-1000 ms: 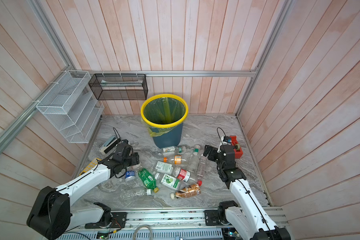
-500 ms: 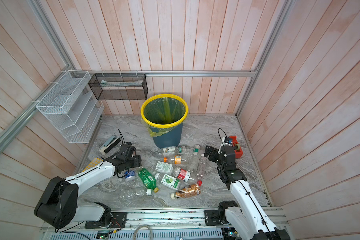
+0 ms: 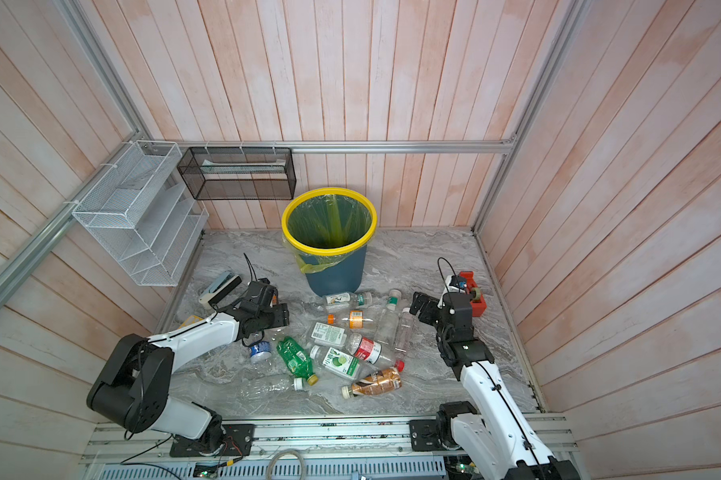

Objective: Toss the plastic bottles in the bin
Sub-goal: 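Grasp the orange-cap clear bottle with the left gripper, then lift the orange-cap bottle over the bin and open the left gripper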

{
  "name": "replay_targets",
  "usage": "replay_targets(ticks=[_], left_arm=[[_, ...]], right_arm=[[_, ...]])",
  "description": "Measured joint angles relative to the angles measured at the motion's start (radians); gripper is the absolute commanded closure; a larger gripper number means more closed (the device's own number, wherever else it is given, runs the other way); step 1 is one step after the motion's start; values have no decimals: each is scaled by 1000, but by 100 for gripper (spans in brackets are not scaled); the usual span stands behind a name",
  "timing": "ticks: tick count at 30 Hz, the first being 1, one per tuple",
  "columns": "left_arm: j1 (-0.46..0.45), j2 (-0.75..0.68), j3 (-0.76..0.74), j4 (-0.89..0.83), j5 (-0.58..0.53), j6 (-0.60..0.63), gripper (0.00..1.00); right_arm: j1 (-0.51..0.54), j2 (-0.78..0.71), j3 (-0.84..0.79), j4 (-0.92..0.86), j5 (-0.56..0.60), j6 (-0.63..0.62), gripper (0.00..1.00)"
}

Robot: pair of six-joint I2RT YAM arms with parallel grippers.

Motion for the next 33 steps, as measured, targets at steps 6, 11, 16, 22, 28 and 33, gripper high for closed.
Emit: replay_targets(ticks=[6, 11, 16, 22, 28, 33], left_arm=[[10, 63, 9, 1, 20, 13, 26], [16, 58, 10, 13, 43, 18, 41], [22, -14, 9, 20, 51, 9, 45], [22, -262, 3, 31, 21, -8, 46], [23, -638, -3, 116, -87, 8, 46], [24, -692, 109, 219, -97, 71, 46]], right_arm=[[-5, -15, -4, -1, 8, 0, 0], [-6, -26, -4, -1, 14, 0, 0], [-7, -30, -5, -1, 17, 0, 0], [-9, -53, -16, 0, 36, 7, 1], [-11, -148, -66, 0, 64, 18, 1], [-11, -214, -102, 0, 61, 39, 1]])
